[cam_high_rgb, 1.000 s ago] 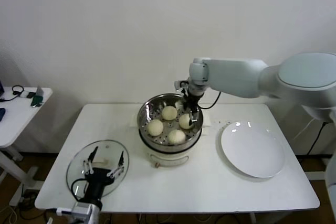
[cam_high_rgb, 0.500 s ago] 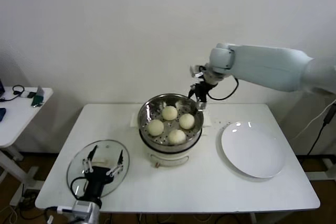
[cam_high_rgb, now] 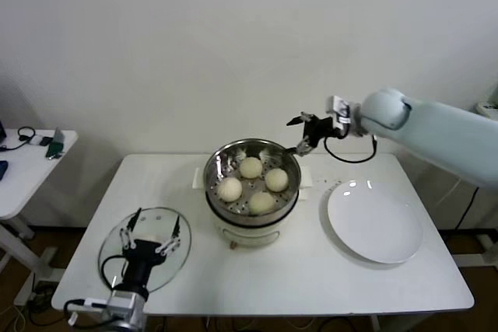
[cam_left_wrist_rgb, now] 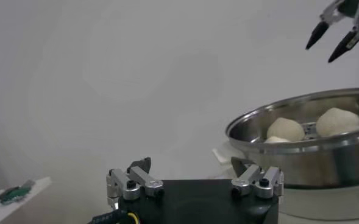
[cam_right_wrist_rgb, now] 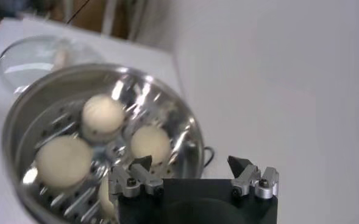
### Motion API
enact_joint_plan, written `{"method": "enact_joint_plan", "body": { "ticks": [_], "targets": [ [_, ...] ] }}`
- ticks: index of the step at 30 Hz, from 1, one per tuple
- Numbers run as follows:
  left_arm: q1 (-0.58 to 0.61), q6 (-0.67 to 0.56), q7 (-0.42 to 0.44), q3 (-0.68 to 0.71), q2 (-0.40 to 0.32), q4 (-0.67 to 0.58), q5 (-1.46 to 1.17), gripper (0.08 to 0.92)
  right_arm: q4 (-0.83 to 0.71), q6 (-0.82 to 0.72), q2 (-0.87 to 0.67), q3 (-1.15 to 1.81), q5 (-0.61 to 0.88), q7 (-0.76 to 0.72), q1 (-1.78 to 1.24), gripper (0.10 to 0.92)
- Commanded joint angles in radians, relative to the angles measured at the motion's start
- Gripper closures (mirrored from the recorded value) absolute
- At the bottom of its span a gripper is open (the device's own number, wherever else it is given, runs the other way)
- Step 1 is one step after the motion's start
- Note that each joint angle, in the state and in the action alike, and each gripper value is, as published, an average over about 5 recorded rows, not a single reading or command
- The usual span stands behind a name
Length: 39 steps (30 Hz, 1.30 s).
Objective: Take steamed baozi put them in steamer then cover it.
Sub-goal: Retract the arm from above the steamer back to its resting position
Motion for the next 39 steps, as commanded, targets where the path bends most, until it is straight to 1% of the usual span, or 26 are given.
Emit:
{"method": "enact_joint_plan", "body": {
  "ticks": [1,4,7,11,13,17,21,25,29,35,39],
  "targets": [
    [-0.018,-0.004,-0.012,-0.015,0.011,0.007,0.022,0.177,0.186,0.085,-0.250,0.721,-0.054,0.257,-0.689,0.203],
    [-0.018,-0.030,-0.030,-0.015,0.009,0.009,0.060,0.177,0.211,0.115,-0.254,0.893,-0.076,0.286,-0.867,0.203],
    [-0.017,-0.050,-0.033,-0.019,0.008,0.016,0.106,0.177,0.231,0.147,-0.223,1.051,-0.106,0.312,-1.038,0.203],
    [-0.018,-0.043,-0.027,-0.027,0.008,0.027,0.170,0.177,0.264,0.153,-0.122,1.322,-0.144,0.329,-1.292,0.203],
    [-0.015,-0.029,-0.022,-0.033,0.005,0.030,0.221,0.177,0.279,0.155,-0.075,1.408,-0.166,0.330,-1.385,0.203],
    [-0.002,0.006,-0.005,-0.055,0.001,0.033,0.437,0.177,0.309,0.154,0.044,1.561,-0.198,0.330,-1.539,0.203],
    [0.025,0.035,0.030,-0.077,-0.001,0.030,0.726,0.177,0.340,0.104,0.148,1.658,-0.209,0.357,-1.620,0.203],
    [0.063,0.048,0.080,-0.081,-0.004,0.022,1.032,0.177,0.334,0.063,0.220,1.716,-0.212,0.386,-1.673,0.203],
    [0.076,0.053,0.093,-0.070,-0.005,0.047,1.213,0.177,0.341,0.057,0.253,1.753,-0.206,0.371,-1.727,0.203],
    [0.031,0.031,0.059,-0.060,-0.013,0.193,1.414,0.177,0.364,0.054,0.297,1.776,-0.215,0.344,-1.789,0.203],
    [-0.006,0.032,0.049,-0.054,-0.026,0.279,1.431,0.177,0.367,0.052,0.316,1.777,-0.237,0.339,-1.803,0.203]
  ]
}}
